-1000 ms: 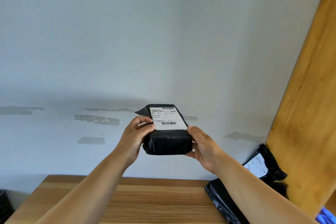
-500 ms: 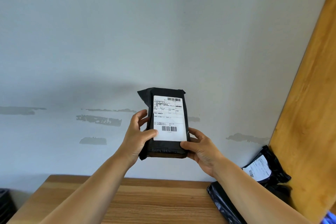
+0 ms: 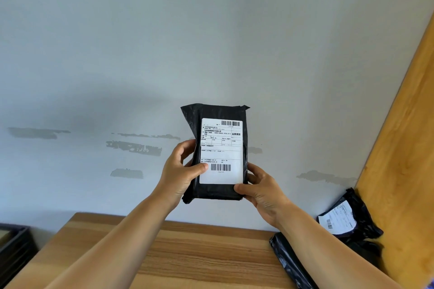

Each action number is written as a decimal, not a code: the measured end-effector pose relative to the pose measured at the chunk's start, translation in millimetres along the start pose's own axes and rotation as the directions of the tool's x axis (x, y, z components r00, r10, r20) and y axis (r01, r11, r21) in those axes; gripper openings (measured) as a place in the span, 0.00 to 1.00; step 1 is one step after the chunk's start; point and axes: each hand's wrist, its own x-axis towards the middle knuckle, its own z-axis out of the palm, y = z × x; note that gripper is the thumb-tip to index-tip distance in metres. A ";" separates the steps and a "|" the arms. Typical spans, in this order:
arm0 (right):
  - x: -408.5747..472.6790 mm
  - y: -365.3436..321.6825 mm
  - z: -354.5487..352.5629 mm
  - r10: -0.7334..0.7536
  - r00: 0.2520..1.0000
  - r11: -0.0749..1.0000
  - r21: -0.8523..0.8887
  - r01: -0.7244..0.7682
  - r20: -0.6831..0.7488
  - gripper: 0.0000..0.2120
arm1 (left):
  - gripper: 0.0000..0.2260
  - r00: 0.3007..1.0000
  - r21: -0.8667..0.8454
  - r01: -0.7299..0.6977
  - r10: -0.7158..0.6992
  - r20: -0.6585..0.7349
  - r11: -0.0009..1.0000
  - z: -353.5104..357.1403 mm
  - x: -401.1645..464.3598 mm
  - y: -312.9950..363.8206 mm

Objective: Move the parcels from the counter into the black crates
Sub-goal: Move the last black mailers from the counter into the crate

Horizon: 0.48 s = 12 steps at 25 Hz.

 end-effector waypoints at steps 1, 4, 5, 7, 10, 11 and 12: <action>0.1 1.4 -1.8 0.002 1.000 1.000 0.000 -0.002 0.010 0.31 | 0.23 1.000 0.005 0.005 -0.005 -0.008 1.000 0.7 -1.9 -0.1; 1.3 8.7 -7.2 0.018 0.999 1.000 -0.012 -0.018 0.036 0.30 | 0.22 0.999 0.036 0.032 -0.031 -0.026 0.999 2.6 -10.8 -2.1; 2.0 12.5 -8.9 0.029 0.999 1.000 -0.012 -0.029 0.043 0.29 | 0.22 0.998 0.043 0.053 -0.051 -0.042 0.998 3.3 -15.0 -3.6; 2.5 23.1 -11.4 0.056 0.996 0.998 -0.005 -0.056 0.065 0.29 | 0.19 0.991 0.042 0.103 -0.099 -0.095 0.994 4.4 -25.8 -8.9; 1.6 44.8 -11.8 0.100 0.989 0.995 -0.007 -0.100 0.112 0.28 | 0.16 0.968 0.028 0.188 -0.181 -0.175 0.982 1.0 -44.5 -18.2; 1.2 52.9 -10.0 0.121 0.983 0.993 -0.007 -0.121 0.138 0.28 | 0.16 0.956 0.033 0.222 -0.211 -0.203 0.974 -2.8 -51.6 -22.2; 1.2 61.1 -7.3 0.143 0.976 0.989 -0.006 -0.145 0.166 0.28 | 0.16 0.941 0.027 0.257 -0.244 -0.233 0.966 -7.7 -59.5 -25.9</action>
